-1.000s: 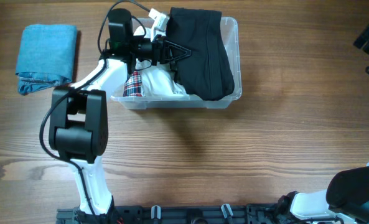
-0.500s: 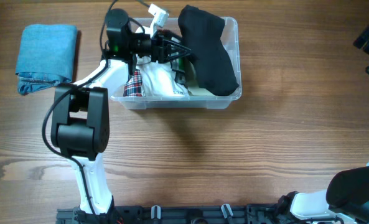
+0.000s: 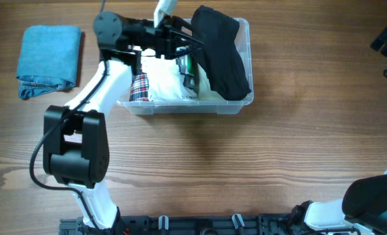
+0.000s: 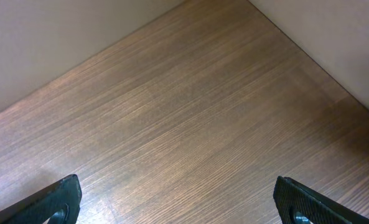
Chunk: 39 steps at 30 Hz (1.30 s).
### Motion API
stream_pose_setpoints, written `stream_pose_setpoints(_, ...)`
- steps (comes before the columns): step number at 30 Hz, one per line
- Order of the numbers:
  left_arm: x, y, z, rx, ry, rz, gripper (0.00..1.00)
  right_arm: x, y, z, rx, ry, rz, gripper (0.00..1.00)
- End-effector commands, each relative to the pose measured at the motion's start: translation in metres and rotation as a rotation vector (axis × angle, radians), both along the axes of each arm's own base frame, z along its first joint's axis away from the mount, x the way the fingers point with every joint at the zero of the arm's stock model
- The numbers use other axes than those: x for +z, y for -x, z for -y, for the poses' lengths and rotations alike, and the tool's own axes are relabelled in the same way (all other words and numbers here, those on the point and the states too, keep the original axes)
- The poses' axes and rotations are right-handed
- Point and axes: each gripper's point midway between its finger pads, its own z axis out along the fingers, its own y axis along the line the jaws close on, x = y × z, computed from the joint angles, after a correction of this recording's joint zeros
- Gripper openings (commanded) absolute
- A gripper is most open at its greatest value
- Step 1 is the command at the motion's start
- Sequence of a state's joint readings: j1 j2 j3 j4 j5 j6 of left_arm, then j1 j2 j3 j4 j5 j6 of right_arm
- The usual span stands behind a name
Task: Pack container
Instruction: 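Open the left gripper and lift it off the black garment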
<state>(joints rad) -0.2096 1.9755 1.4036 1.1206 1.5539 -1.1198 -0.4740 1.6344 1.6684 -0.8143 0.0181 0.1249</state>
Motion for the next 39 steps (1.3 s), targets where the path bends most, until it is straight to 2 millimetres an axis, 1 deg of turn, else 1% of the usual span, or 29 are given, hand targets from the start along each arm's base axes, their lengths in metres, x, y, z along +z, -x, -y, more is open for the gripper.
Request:
stream_pose_setpoints(1, 0.01, 0.007, 0.013, -0.013, 0.02, 0.031, 0.59, -0.008, -0.003, -0.002, 0.025, -0.007, -0.017, 1.0)
stream_pose_setpoints(2, 0.011, 0.008, 0.014, -0.014, 0.025, 0.048, 0.63, -0.008, -0.003, -0.002, 0.025, -0.007, -0.016, 1.0)
stream_pose_setpoints(3, 0.012, 0.007, 0.012, -0.007, 0.028, 0.052, 0.64, -0.008, -0.003, -0.002, 0.025, -0.007, -0.017, 1.0)
stream_pose_setpoints(4, 0.013, 0.004, 0.01, 0.005, 0.028, 0.035, 0.67, -0.008, -0.003, -0.002, 0.025, -0.007, -0.017, 1.0)
stream_pose_setpoints(5, 0.014, -0.003, 0.007, 0.036, 0.029, -0.035, 0.68, -0.008, -0.003, -0.002, 0.025, -0.007, -0.016, 1.0)
stream_pose_setpoints(6, 0.017, -0.012, 0.004, 0.078, 0.037, -0.126, 0.7, -0.008, -0.003, -0.002, 0.025, -0.007, -0.016, 1.0)
stream_pose_setpoints(7, 0.021, -0.026, 0.0, 0.138, 0.056, -0.263, 0.72, -0.008, -0.003, -0.002, 0.025, -0.007, -0.017, 1.0)
stream_pose_setpoints(8, 0.024, -0.04, -0.005, 0.194, 0.08, -0.392, 0.8, -0.008, -0.003, -0.002, 0.025, -0.007, -0.017, 1.0)
stream_pose_setpoints(9, 0.023, -0.058, -0.012, 0.26, 0.107, -0.565, 0.83, -0.008, -0.003, -0.002, 0.025, -0.007, -0.017, 1.0)
stream_pose_setpoints(10, 0.025, -0.068, -0.017, 0.302, 0.135, -0.62, 0.86, -0.008, -0.003, -0.002, 0.025, -0.007, -0.017, 1.0)
stream_pose_setpoints(12, 0.031, -0.095, -0.034, 0.425, 0.227, -0.652, 0.98, -0.008, -0.003, -0.002, 0.025, -0.007, -0.017, 1.0)
stream_pose_setpoints(13, 0.036, -0.109, -0.043, 0.497, 0.287, -0.659, 0.99, -0.008, -0.003, -0.002, 0.025, -0.007, -0.016, 1.0)
stream_pose_setpoints(14, 0.039, -0.118, -0.048, 0.546, 0.329, -0.664, 0.99, -0.008, -0.003, -0.002, 0.025, -0.007, -0.016, 1.0)
stream_pose_setpoints(16, 0.041, -0.13, -0.054, 0.611, 0.365, -0.665, 0.99, -0.008, -0.003, -0.002, 0.025, -0.007, -0.016, 1.0)
stream_pose_setpoints(19, 0.031, -0.149, -0.055, 0.709, 0.279, -0.664, 0.99, -0.008, -0.003, -0.002, 0.025, -0.007, -0.017, 1.0)
stream_pose_setpoints(22, 0.018, -0.164, -0.051, 0.84, 0.088, -0.588, 0.99, -0.008, -0.003, -0.002, 0.025, -0.007, -0.017, 1.0)
stream_pose_setpoints(24, 0.019, -0.167, -0.047, 0.93, -0.037, -0.486, 0.99, -0.008, -0.003, -0.002, 0.025, -0.007, -0.016, 1.0)
stream_pose_setpoints(26, 0.032, -0.166, -0.043, 0.985, -0.123, -0.373, 0.99, -0.008, -0.003, -0.002, 0.025, -0.007, -0.017, 1.0)
stream_pose_setpoints(28, 0.043, -0.161, -0.037, 1.01, -0.189, -0.279, 0.99, -0.008, -0.003, -0.002, 0.025, -0.007, -0.017, 1.0)
stream_pose_setpoints(30, 0.052, -0.15, -0.024, 1.025, -0.292, -0.144, 0.99, -0.008, -0.003, -0.002, 0.025, -0.007, -0.016, 1.0)
stream_pose_setpoints(31, 0.052, -0.145, -0.016, 1.029, -0.345, -0.068, 0.99, -0.008, -0.003, -0.002, 0.025, -0.007, -0.017, 1.0)
stream_pose_setpoints(33, 0.043, -0.131, 0.01, 1.008, -0.455, 0.089, 0.99, -0.008, -0.003, -0.002, 0.025, -0.007, -0.016, 1.0)
stream_pose_setpoints(35, 0.028, -0.12, 0.029, 1.023, -0.599, 0.243, 1.0, -0.008, -0.003, -0.002, 0.025, -0.007, -0.016, 1.0)
stream_pose_setpoints(36, 0.024, -0.117, 0.034, 1.026, -0.639, 0.289, 1.0, -0.008, -0.003, -0.002, 0.025, -0.007, -0.017, 1.0)
stream_pose_setpoints(38, 0.011, -0.106, 0.055, 1.003, -0.773, 0.474, 1.0, -0.008, -0.003, -0.002, 0.025, -0.007, -0.017, 1.0)
stream_pose_setpoints(39, 0.007, -0.102, 0.062, 0.991, -0.804, 0.522, 1.0, -0.008, -0.003, -0.002, 0.025, -0.007, -0.017, 1.0)
